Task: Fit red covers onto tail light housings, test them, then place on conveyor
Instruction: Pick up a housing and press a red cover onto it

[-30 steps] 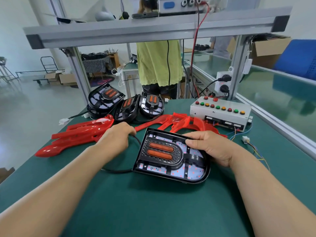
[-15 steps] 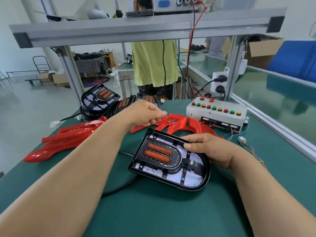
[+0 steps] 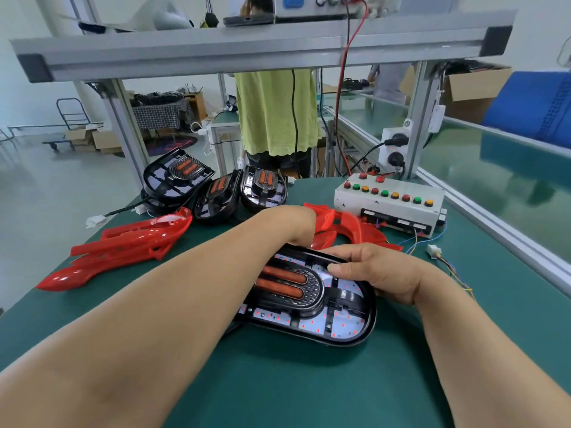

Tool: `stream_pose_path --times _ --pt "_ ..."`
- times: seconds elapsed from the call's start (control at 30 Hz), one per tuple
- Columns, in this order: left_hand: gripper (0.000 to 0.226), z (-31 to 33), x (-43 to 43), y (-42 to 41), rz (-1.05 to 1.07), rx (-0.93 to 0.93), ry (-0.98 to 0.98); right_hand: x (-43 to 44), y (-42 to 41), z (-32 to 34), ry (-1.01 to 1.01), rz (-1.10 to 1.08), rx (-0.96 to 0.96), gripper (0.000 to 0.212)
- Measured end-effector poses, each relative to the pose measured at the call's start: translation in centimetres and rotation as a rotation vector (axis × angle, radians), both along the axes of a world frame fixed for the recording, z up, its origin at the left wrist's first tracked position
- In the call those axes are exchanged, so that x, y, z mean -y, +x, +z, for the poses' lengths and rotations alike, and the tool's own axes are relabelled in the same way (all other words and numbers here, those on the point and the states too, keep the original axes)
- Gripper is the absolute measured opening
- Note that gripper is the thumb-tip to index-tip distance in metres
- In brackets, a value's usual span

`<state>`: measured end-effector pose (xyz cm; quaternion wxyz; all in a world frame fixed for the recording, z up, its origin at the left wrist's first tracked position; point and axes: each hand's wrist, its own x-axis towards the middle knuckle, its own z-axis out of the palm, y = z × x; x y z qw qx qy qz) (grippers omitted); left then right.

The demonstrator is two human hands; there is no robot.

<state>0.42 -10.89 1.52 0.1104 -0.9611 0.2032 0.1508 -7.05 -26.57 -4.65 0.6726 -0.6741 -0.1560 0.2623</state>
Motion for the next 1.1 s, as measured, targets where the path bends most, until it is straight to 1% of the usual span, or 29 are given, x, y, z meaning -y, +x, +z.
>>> stream_pose_path --times 0.03,0.1,0.13,0.23,0.3,0.33,0.37,0.43,0.47,0.5,0.53,0.6,0.63,0.7,0.8,0.87,0.97,1.03,1.1 --pt "0.025 -0.1 -0.2 -0.1 -0.003 0.004 -0.025 0.1 0.0 0.0 -0.007 0.001 0.000 0.046" --pt "0.026 -0.1 -0.6 -0.3 0.023 0.009 -0.105 0.3 -0.1 0.1 -0.030 -0.014 -0.016 0.052" --pt "0.026 -0.1 -0.7 -0.4 0.029 0.007 -0.122 0.4 0.0 0.2 -0.054 -0.021 -0.018 0.051" --pt "0.026 -0.1 -1.1 -0.8 0.039 0.014 -0.161 0.7 -0.1 0.3 -0.115 -0.036 -0.033 0.034" --pt "0.024 0.1 -1.7 -0.8 0.042 0.042 -0.227 0.7 -0.1 0.4 -0.101 -0.042 -0.048 0.031" --pt "0.020 0.3 -2.1 -0.8 0.043 0.058 -0.301 0.7 -0.1 0.4 -0.090 -0.051 -0.041 0.032" --pt "0.014 0.5 -2.7 -0.7 0.050 0.066 -0.419 0.7 -0.1 0.4 -0.075 -0.063 -0.032 0.032" --pt "0.016 0.9 -4.1 -0.5 0.086 0.087 -0.729 0.6 0.1 0.3 -0.031 -0.092 -0.021 0.034" --pt "0.014 1.1 -4.8 -0.4 0.090 0.118 -0.878 0.5 0.2 0.3 -0.011 -0.116 -0.023 0.035" --pt "0.010 1.3 -5.5 -0.6 0.082 0.160 -1.003 0.3 0.4 0.2 0.014 -0.152 -0.029 0.034" --pt "0.013 1.4 -6.1 -0.6 0.075 0.204 -1.103 0.2 0.6 0.2 0.055 -0.193 -0.039 0.031" --pt "0.019 1.3 -7.4 -0.9 0.072 0.249 -1.268 -0.1 0.9 0.1 0.158 -0.266 -0.079 0.026" --pt "0.021 1.3 -8.0 -1.2 0.067 0.255 -1.342 -0.2 1.0 0.0 0.196 -0.287 -0.100 0.027" --pt "0.026 0.8 -9.0 -1.8 0.043 0.273 -1.456 -0.3 1.0 0.0 0.220 -0.280 -0.125 0.028" --pt "0.026 -0.3 -9.6 -2.4 0.052 0.316 -1.627 -0.4 0.8 0.1 0.223 -0.247 -0.124 0.022" --pt "0.023 -0.9 -9.7 -2.5 0.137 0.386 -1.787 -0.4 0.7 0.1 0.209 -0.246 -0.123 0.025" --pt "0.015 -1.1 -10.3 -2.0 0.371 0.444 -2.082 -0.9 0.6 -0.1 0.187 -0.259 -0.106 0.041" --pt "0.013 -1.0 -11.1 -1.5 0.476 0.389 -2.255 -1.5 0.6 -0.2 0.185 -0.294 -0.082 0.047" --pt "0.013 -0.8 -11.9 -1.0 0.534 0.309 -2.381 -2.2 0.8 -0.3 0.225 -0.342 -0.066 0.045"
